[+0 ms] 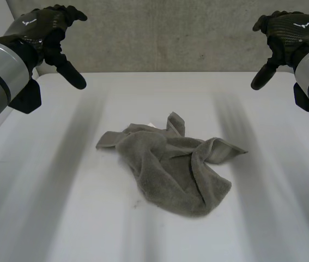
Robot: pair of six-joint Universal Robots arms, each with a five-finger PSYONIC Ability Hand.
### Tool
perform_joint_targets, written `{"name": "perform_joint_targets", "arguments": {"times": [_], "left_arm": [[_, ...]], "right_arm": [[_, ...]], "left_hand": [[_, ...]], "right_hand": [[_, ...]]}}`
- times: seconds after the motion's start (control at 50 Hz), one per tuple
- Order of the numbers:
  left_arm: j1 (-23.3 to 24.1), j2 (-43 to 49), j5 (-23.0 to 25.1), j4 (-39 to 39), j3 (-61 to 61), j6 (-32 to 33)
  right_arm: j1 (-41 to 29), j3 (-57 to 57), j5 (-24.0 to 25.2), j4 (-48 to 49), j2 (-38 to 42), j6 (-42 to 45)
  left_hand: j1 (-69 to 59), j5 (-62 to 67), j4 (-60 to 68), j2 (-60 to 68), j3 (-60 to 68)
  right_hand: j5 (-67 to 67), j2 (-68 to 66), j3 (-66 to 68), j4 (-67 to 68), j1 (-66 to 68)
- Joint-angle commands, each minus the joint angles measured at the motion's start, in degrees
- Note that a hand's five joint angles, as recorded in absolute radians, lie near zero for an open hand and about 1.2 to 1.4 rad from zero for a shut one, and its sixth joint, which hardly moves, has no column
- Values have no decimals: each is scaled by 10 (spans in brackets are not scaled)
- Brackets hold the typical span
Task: Fold the towel.
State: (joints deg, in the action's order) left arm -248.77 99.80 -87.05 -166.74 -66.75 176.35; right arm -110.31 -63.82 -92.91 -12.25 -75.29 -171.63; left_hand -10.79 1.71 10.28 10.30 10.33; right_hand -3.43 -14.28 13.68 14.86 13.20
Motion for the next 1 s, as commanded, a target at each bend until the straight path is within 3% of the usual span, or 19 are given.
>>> {"name": "perform_joint_targets", "arguments": {"times": [0.02, 0.16, 0.3, 0.42, 0.5, 0.6, 0.62, 0.64, 0.66, 0.68, 0.7, 0.78, 0.82, 0.84, 0.86, 0.88, 0.9, 0.94, 1.0], "left_arm": [[5, 19, 7, 1, -5, 37], [21, 132, 5, 17, -5, 212], [28, 207, 15, 16, -6, 225], [40, 260, 76, 15, -6, 225], [44, 285, 101, 14, -6, 220], [69, 326, 113, -16, -6, 200], [69, 326, 113, -17, -6, 200], [74, 330, 113, -30, -6, 192], [78, 330, 112, -43, -6, 188], [78, 330, 112, -43, -6, 188], [78, 327, 107, -57, -1, 189], [72, 297, 77, -90, 26, 188], [65, 252, 40, -114, 39, 183], [44, 195, -24, -166, 46, 174], [17, 142, -78, -232, 42, 156], [16, 142, -79, -233, 42, 156], [3, 107, -107, -288, 39, 138], [-5, 77, -109, -333, 37, 118], [-14, 47, -89, -375, 34, 97]], "right_arm": [[2, 11, 68, -46, 36, 136], [-5, -1, 99, -158, 99, 300], [-8, -10, 101, -142, 145, 305], [-9, -8, 100, -110, 212, 301], [-13, -1, 98, -99, 246, 298], [-19, 12, 97, -68, 267, 267], [-19, 12, 97, -68, 267, 267], [-19, 13, 96, -60, 263, 249], [-19, 15, 98, -53, 256, 226], [-19, 15, 99, -52, 255, 226], [-19, 17, 99, -45, 243, 201], [-12, 19, 97, -1, 192, 140], [8, -8, 91, 123, 105, 57], [8, -8, 91, 124, 104, 57], [38, -53, 81, 214, 46, 14], [62, -106, 79, 298, -12, -16], [62, -106, 79, 299, -13, -16], [87, -166, 90, 396, -86, -37], [86, -160, 132, 315, -68, -8]], "left_hand": [[-9, 0, 15, 14, 14], [-18, 9, 23, 23, 22], [-21, 12, 26, 26, 26], [-30, 20, 35, 34, 34], [-48, 39, 53, 53, 53], [-174, 165, 179, 179, 178], [-174, 165, 179, 179, 179], [-296, 287, 301, 301, 300], [-527, 518, 532, 532, 531], [-529, 520, 534, 534, 534], [-690, 681, 696, 695, 695], [-692, 683, 697, 697, 697], [-692, 683, 697, 697, 697], [-692, 683, 697, 697, 697], [-692, 683, 697, 697, 697], [-692, 683, 697, 697, 697], [-692, 683, 697, 697, 697], [-692, 683, 697, 697, 697], [-692, 683, 697, 697, 697]], "right_hand": [[34, 43, -37, -49, -32], [34, 43, -37, -49, -32], [34, 43, -37, -49, -32], [32, 41, -35, -46, -30], [-64, -56, 62, 50, 66], [-408, -399, 405, 393, 410], [-409, -400, 406, 395, 411], [-570, -562, 568, 556, 573], [-665, -656, 662, 650, 667], [-666, -657, 663, 651, 668], [-666, -657, 663, 651, 668], [-666, -657, 663, 651, 668], [-666, -657, 663, 651, 668], [-666, -657, 663, 651, 668], [-666, -657, 663, 651, 668], [-666, -657, 663, 651, 668], [-666, -657, 663, 651, 668], [-666, -657, 663, 651, 668], [-666, -657, 663, 651, 668]]}}
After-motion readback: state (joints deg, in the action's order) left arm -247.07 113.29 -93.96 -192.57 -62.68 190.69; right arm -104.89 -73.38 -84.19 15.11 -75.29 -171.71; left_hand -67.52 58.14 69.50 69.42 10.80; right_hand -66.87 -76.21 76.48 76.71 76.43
